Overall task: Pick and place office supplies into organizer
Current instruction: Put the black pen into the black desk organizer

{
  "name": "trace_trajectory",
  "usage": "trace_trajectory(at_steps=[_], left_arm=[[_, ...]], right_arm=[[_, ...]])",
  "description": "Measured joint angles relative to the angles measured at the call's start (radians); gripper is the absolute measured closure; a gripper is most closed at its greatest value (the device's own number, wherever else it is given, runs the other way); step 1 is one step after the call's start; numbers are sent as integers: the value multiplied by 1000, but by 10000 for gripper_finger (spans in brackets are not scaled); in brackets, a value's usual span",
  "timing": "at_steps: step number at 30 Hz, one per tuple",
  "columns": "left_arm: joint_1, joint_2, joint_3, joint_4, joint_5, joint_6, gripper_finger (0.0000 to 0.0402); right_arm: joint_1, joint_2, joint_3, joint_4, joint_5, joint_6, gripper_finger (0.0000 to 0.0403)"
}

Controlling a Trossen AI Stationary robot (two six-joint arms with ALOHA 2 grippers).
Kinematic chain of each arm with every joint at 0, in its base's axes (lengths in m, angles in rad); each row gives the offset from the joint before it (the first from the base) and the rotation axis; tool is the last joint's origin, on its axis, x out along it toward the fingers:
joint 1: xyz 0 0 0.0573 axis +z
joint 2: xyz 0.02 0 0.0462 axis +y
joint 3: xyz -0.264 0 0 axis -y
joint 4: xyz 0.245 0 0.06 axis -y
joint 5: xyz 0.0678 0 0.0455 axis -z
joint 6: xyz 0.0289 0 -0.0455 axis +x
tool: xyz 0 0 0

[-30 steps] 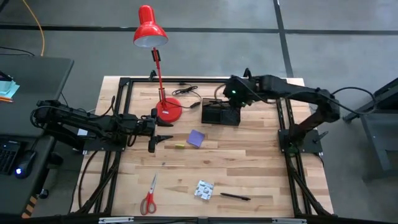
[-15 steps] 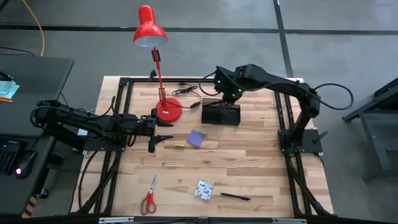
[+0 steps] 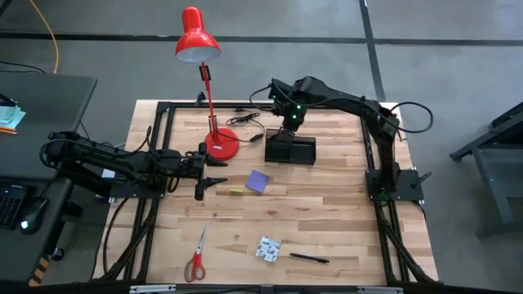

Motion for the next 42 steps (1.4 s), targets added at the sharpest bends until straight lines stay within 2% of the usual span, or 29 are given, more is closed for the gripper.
trace_trajectory(at_steps=[7,12,15,28,35,39,42], left_arm=[[0,0,0,-1,0,2,169],[0,0,0,-1,0,2,169],[0,0,0,-1,0,2,169],[0,0,0,-2,0,2,169],[0,0,0,-5,0,2,169],[0,0,0,-23,0,2,169],[0,0,0,-30,0,2,169]], right_arm=[[-13,71,0,22,-36,-45,398],[-13,71,0,63,-17,-71,377],[-7,61,0,90,-18,-70,359],[47,29,0,7,36,-26,248],[201,-93,-3,7,134,62,241],[362,-199,-69,65,191,154,253],[521,-290,-181,190,292,213,262]])
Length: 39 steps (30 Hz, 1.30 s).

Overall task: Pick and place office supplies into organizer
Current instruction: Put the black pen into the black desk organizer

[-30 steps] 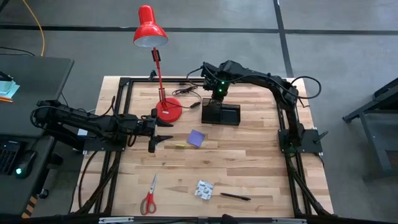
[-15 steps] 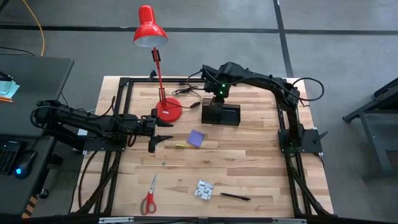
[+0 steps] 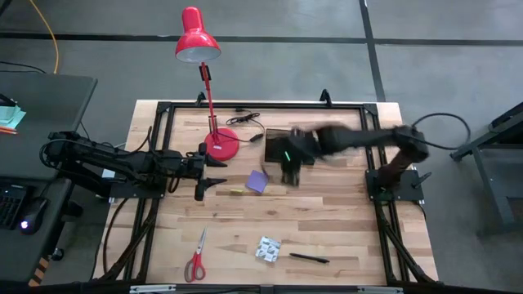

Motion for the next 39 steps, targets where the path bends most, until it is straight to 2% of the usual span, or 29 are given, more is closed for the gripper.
trace_trajectory(at_steps=[5,9,14,21,28,33,39], left_arm=[[0,0,0,3,0,0,169],[0,0,0,8,-1,3,169],[0,0,0,15,-2,28,169],[0,2,0,23,-4,23,169],[0,7,0,25,-4,4,169],[0,8,0,37,-5,-7,169],[0,15,0,98,-9,-19,169]], right_arm=[[261,-127,-270,240,238,124,272],[431,-177,-476,453,362,204,274],[591,-177,-672,653,478,324,274],[813,-147,-897,873,669,583,274],[987,-106,-1005,980,809,770,274],[1060,-32,-1011,1079,841,768,274],[1118,118,-959,1191,886,767,274]])
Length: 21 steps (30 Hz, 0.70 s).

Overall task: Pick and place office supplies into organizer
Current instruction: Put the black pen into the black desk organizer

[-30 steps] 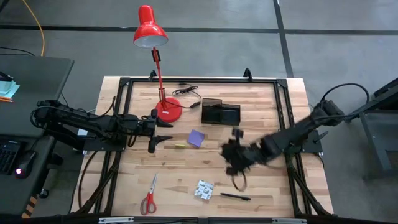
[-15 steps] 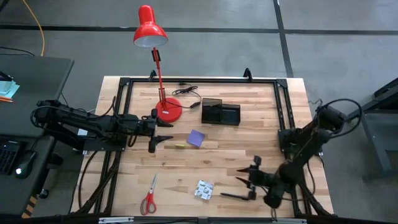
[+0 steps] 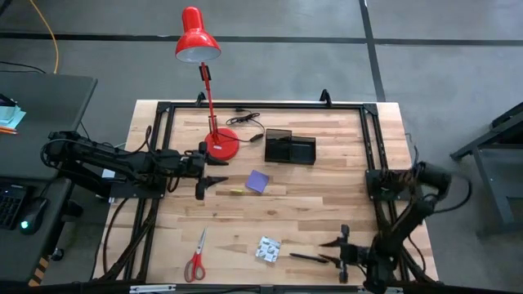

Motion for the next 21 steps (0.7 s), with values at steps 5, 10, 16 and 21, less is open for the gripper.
trace_trajectory(at_steps=[5,10,16,21], left_arm=[[0,5,0,35,-2,-37,169],[0,13,0,32,-2,-47,169],[0,37,0,34,2,-90,169],[0,66,0,36,5,-108,169]], right_arm=[[35,138,95,21,32,51,274],[56,259,218,9,120,26,274],[57,320,298,-118,156,76,274],[61,324,290,-286,137,278,274]])
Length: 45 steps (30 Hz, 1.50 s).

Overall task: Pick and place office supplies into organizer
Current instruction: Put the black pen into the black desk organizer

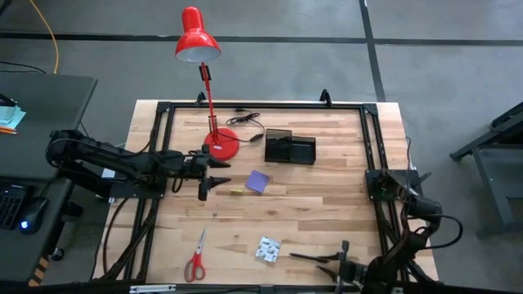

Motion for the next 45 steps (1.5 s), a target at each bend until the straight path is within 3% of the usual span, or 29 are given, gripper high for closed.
trace_trajectory(at_steps=[6,11,19,30,45], left_arm=[[0,44,0,4,0,-3,169],[0,72,0,4,0,-5,169],[0,102,0,36,0,-18,169],[0,110,0,50,0,-31,169],[0,109,0,55,0,-31,169]], right_arm=[[15,0,-30,-74,-35,169,274],[7,2,-29,-91,-103,220,274],[5,42,-28,-68,-81,243,277],[4,48,-29,-81,-77,280,375],[-54,43,-28,-193,-24,293,376]])
